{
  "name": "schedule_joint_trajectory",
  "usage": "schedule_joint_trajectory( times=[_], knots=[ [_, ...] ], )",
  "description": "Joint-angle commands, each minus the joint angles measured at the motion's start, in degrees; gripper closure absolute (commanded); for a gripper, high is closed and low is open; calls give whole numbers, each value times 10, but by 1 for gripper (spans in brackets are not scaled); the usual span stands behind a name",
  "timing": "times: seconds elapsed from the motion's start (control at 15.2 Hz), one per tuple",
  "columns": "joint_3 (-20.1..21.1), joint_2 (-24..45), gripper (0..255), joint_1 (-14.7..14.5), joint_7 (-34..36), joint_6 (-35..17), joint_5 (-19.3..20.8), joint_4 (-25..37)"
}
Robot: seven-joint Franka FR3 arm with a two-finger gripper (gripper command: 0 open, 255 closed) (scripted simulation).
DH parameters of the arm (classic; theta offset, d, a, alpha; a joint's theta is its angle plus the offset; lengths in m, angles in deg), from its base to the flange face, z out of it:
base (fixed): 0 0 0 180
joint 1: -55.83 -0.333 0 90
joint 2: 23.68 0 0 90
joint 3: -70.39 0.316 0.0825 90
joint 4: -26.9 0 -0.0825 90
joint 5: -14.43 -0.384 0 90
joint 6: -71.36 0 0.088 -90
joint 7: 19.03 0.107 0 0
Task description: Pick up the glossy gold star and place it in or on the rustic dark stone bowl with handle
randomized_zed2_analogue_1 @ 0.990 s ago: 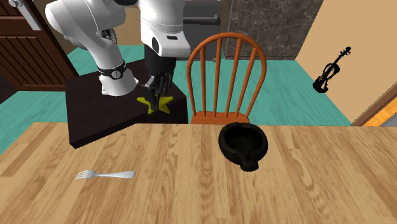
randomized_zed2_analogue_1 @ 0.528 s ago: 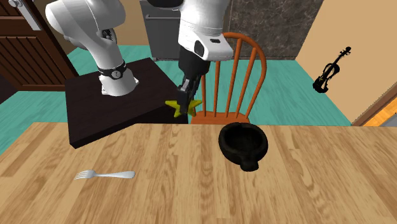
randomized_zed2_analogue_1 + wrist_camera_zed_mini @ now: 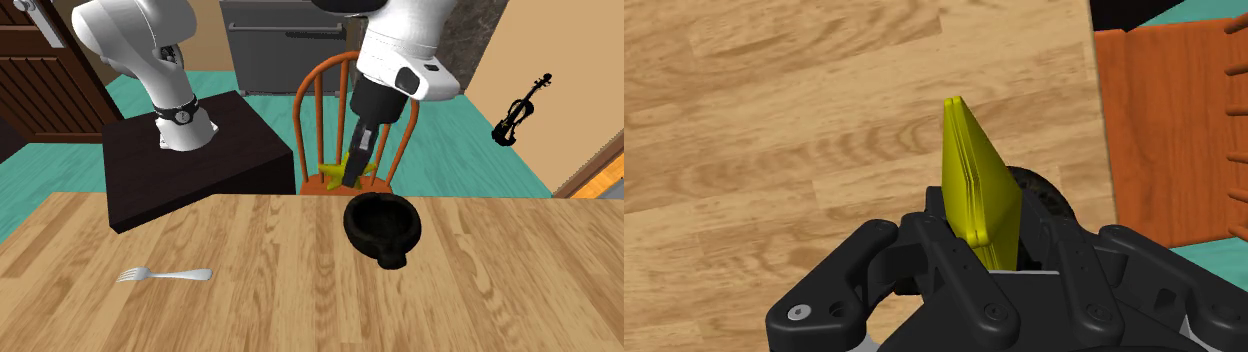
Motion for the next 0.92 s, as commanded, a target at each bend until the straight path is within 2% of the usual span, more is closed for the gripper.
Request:
schedule_joint_trajectory(
  times=[0.0,0.2,0.26,0.86],
  knots=[
    [2,45,255,-14,12,21,7,61],
    [2,111,255,-36,20,61,15,164],
    [1,147,255,-47,22,84,18,220],
    [-5,177,255,-49,37,33,29,197]
  ],
)
